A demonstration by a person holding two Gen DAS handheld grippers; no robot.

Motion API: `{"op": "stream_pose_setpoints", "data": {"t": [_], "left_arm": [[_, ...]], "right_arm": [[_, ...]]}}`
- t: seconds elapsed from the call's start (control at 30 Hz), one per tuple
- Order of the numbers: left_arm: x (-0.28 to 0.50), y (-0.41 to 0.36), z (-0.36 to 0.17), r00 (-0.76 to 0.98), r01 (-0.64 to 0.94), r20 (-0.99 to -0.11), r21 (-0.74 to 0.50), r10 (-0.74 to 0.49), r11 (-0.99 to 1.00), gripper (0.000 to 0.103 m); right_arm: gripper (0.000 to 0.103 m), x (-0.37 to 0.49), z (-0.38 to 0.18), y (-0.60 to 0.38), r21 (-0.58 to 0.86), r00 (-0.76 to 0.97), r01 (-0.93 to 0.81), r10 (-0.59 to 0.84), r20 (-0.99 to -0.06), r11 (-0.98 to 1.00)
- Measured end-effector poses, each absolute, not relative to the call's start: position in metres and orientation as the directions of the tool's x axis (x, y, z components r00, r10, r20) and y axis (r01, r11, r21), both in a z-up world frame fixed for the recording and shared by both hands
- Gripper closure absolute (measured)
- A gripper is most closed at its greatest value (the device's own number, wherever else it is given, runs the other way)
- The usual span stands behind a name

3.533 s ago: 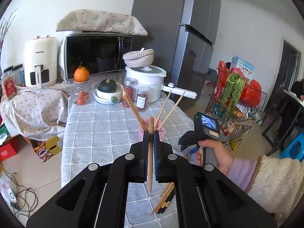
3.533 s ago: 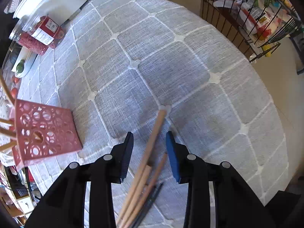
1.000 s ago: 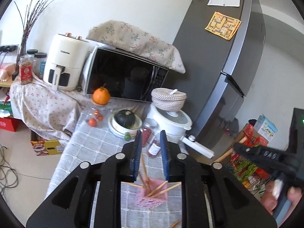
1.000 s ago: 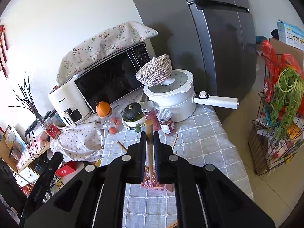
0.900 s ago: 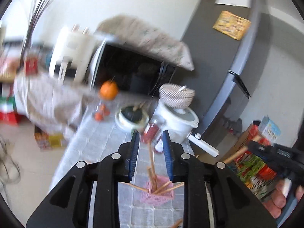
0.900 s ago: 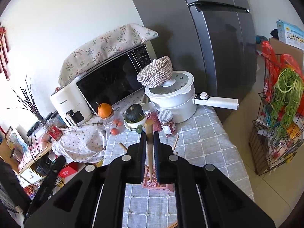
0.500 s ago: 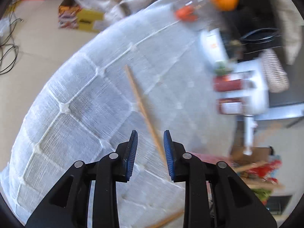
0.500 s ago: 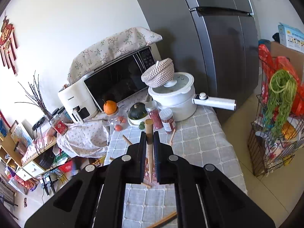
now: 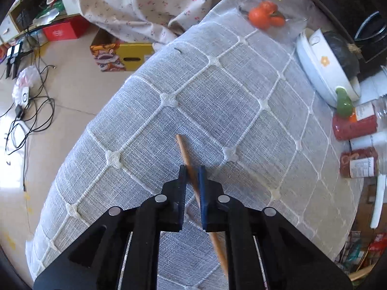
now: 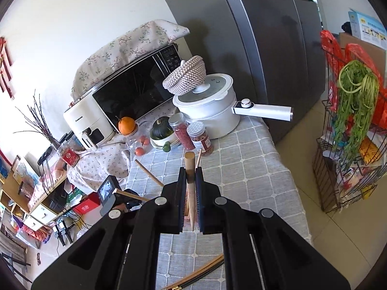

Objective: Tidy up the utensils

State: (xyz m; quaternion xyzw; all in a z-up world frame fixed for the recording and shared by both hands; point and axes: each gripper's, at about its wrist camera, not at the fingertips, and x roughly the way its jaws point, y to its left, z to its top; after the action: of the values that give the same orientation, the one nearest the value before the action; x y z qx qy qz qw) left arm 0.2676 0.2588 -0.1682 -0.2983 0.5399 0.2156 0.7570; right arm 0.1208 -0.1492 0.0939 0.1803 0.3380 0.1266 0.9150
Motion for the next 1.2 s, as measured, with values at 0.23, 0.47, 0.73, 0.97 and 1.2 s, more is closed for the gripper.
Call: {"op": "stream_pose_setpoints", "data": {"t": [0.23, 0.47, 0.73, 0.97, 1.2], "left_arm": [[0.209, 0.256, -0.120, 0.554, -0.393, -0.815, -0.434, -0.169, 0.811, 0.098], [0.115, 0.217, -0.017, 0.711, -0.137, -0.682, -0.373, -0.171, 0.918, 0.098], [0.066, 0.180, 0.067, 0.811, -0.030, -0.571, -0.256, -0.126, 0.966, 0.098], [0.063, 0.140, 0.140, 0.872, 0.067, -0.468, -0.182, -0.146, 0.981, 0.098], [0.094, 0.111, 0.143, 0.870, 0.111, -0.453, -0.208, -0.196, 0.972, 0.099]], "right_arm": [[0.095, 0.105, 0.097, -0.148, 0.413, 0.740, -0.128, 0.364, -0.566, 0.902], [0.095, 0.086, 0.096, -0.142, 0.443, 0.722, -0.144, 0.400, -0.565, 0.885], [0.095, 0.073, 0.108, -0.145, 0.462, 0.721, -0.137, 0.408, -0.560, 0.876], [0.095, 0.071, 0.129, -0.152, 0.449, 0.750, -0.135, 0.387, -0.537, 0.884], [0.095, 0.080, 0.130, -0.158, 0.442, 0.757, -0.125, 0.373, -0.537, 0.888]]}}
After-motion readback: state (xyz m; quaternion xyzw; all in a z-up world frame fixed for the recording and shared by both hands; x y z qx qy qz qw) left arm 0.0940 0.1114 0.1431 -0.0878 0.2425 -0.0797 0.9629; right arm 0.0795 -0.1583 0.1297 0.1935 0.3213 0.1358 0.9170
